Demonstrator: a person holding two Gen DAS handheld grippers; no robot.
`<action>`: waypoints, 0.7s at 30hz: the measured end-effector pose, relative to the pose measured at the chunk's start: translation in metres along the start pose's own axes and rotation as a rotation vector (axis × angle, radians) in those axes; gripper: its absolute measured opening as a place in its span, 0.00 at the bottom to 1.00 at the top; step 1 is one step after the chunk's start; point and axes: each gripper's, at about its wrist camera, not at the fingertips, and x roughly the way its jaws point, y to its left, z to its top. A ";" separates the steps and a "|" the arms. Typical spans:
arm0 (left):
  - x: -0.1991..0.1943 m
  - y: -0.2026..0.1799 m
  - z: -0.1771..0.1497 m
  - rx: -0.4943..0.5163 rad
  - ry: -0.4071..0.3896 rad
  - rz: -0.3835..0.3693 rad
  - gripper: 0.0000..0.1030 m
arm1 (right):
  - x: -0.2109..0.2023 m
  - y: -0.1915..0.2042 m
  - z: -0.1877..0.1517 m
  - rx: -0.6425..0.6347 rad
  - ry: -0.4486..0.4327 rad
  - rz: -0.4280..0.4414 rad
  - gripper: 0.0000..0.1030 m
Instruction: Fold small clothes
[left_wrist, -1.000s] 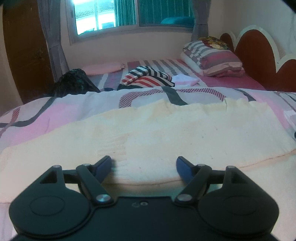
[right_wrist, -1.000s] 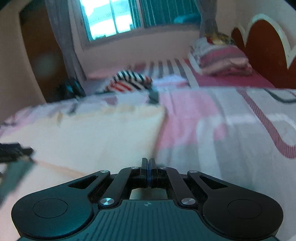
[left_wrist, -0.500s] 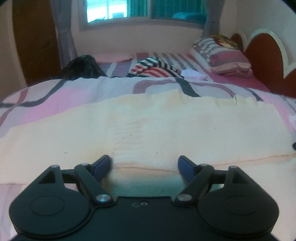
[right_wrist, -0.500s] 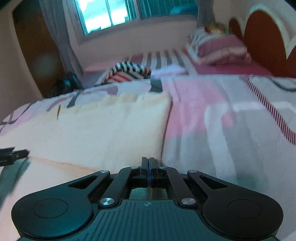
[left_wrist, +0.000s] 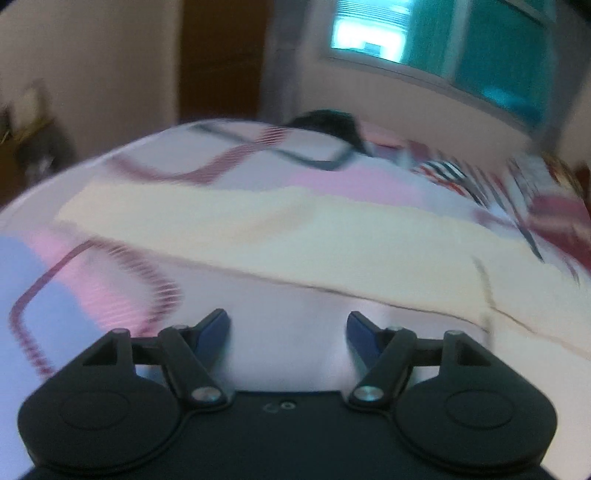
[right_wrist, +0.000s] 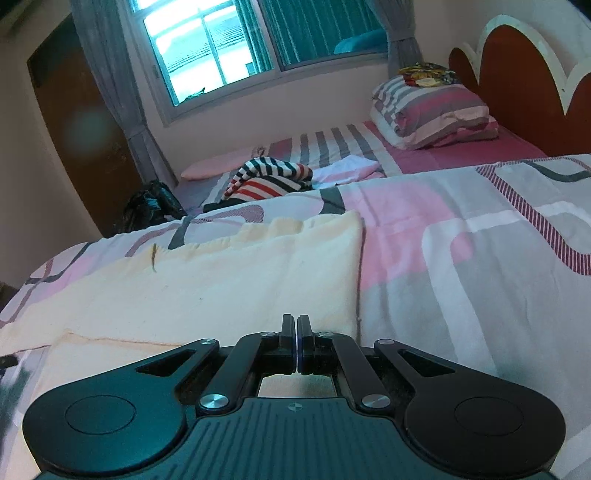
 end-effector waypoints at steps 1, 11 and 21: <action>-0.002 0.013 0.003 -0.034 -0.012 0.003 0.69 | -0.001 0.000 -0.001 0.006 -0.004 -0.009 0.00; 0.020 0.114 0.041 -0.494 -0.024 -0.094 0.63 | 0.004 -0.017 0.011 0.054 -0.006 -0.089 0.00; 0.041 0.138 0.071 -0.591 -0.049 -0.055 0.02 | 0.001 -0.037 0.008 0.110 0.002 -0.123 0.00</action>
